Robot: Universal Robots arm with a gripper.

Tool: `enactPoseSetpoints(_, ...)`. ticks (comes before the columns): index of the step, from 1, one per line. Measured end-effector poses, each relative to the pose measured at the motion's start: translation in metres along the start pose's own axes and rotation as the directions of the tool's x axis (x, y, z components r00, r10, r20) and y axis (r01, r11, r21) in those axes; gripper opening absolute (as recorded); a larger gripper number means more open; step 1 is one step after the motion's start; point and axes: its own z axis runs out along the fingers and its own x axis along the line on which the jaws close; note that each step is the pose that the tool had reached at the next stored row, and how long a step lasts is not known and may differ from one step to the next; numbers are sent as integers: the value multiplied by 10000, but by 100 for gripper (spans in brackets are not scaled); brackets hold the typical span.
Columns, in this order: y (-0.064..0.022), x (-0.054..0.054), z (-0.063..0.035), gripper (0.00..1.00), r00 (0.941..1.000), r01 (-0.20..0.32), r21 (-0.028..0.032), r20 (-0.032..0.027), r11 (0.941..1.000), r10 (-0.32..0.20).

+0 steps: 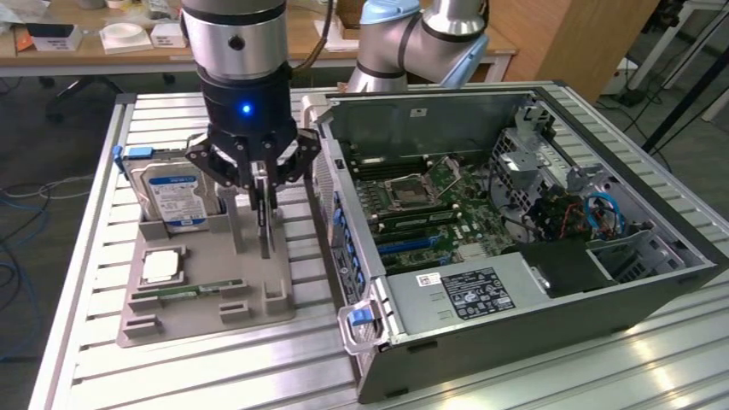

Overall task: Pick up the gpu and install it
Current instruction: 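Pick up the gpu and move the gpu toward the slot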

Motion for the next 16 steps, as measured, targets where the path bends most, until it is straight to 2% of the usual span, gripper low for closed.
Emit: enactPoseSetpoints(16,6,-8,-335,26,10000,1,-2,23,10000,-1)
